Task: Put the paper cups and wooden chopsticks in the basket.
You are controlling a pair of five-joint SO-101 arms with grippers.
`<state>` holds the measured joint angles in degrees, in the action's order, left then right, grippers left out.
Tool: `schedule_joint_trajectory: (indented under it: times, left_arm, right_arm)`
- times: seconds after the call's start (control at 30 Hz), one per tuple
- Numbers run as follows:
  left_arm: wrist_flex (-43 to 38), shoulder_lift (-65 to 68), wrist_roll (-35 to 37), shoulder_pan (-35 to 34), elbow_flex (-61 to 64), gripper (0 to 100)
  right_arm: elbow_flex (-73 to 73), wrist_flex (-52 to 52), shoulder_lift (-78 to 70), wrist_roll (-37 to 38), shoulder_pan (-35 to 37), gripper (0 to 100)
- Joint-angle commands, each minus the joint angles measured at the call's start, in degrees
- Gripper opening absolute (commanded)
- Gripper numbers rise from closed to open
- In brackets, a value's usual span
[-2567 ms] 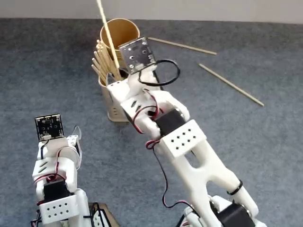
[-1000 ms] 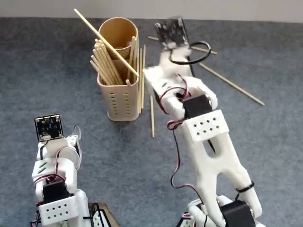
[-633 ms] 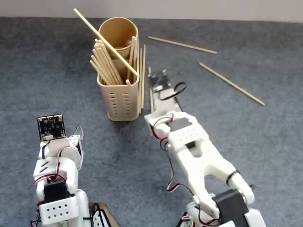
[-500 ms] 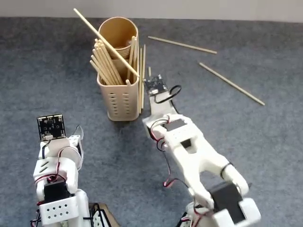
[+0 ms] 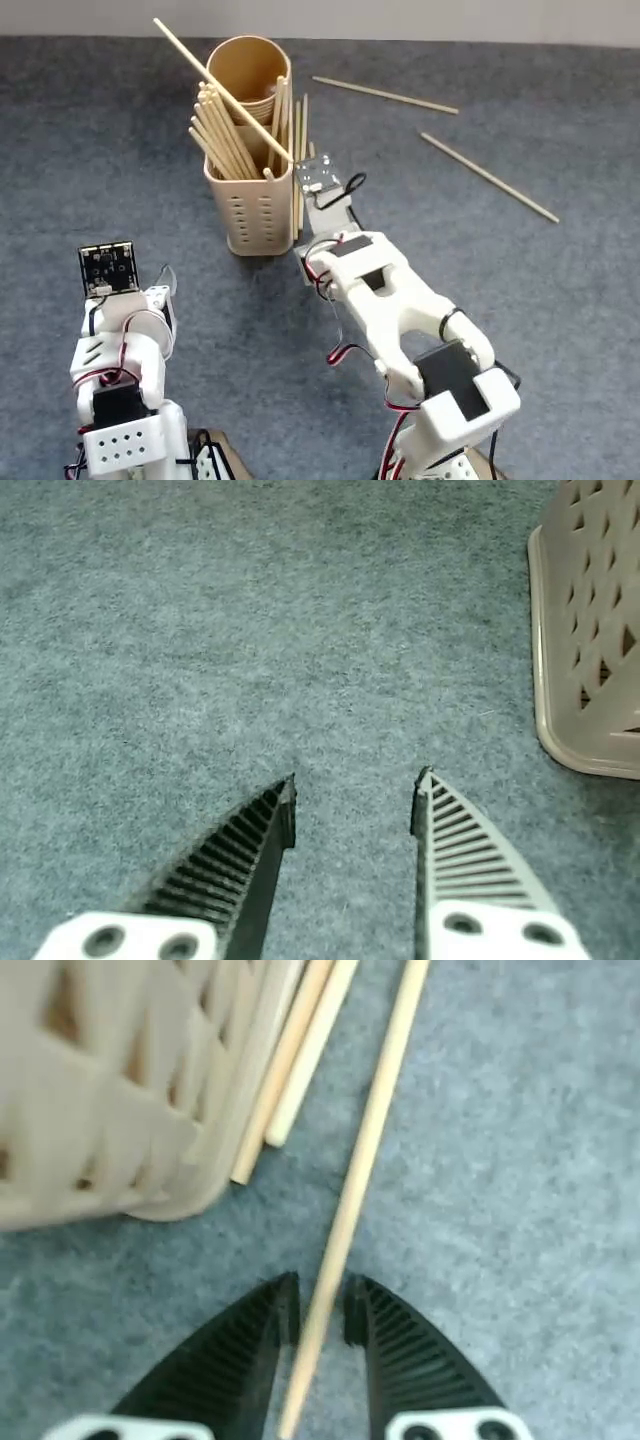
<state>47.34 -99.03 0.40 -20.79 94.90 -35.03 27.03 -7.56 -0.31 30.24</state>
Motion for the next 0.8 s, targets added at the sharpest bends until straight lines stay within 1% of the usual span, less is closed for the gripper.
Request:
schedule_joint_trajectory:
  times: [0.0, 0.07, 0.2, 0.27, 0.37, 0.43, 0.5, 0.57, 0.67, 0.77]
  left_arm:
    - [-0.70, -0.04, -0.79, 0.84, -0.40, 21]
    - [-0.70, -0.04, -0.79, 0.84, -0.40, 21]
    - [-0.70, -0.04, -0.79, 0.84, -0.40, 21]
    - [-0.70, -0.04, -0.79, 0.84, -0.40, 21]
    - [-0.70, -0.04, -0.79, 0.84, -0.40, 21]
    - [-0.70, -0.04, -0.79, 0.84, -0.40, 21]
    - [-0.70, -0.04, -0.79, 0.84, -0.40, 21]
    - [-0.70, -0.04, -0.79, 0.84, -0.40, 21]
    - [-0.70, -0.04, -0.79, 0.84, -0.13, 21]
    - [-0.79, -0.48, -0.97, 0.84, 0.48, 21]
  right_arm:
    - [2.24, 2.77, -1.19, 0.62, -5.41, 0.0]
    - [5.41, 6.37, -0.31, 0.62, -8.48, 0.5]
    - [13.49, 15.52, 3.82, 0.70, -11.82, 0.5]
    - [16.31, 16.40, 8.40, 0.70, -12.79, 0.5]
    - [19.74, 16.22, 19.12, 0.62, -12.97, 0.5]
    - [21.41, 13.85, 27.03, 0.79, -10.51, 0.5]
    - [22.55, 8.31, 33.80, 0.79, -6.81, 0.5]
    - [21.93, 1.27, 37.41, 0.79, -2.07, 0.5]
    - [21.76, -5.32, 37.05, 0.79, 3.21, 0.5]
    - [21.85, -10.68, 33.54, 0.79, 6.81, 0.5]
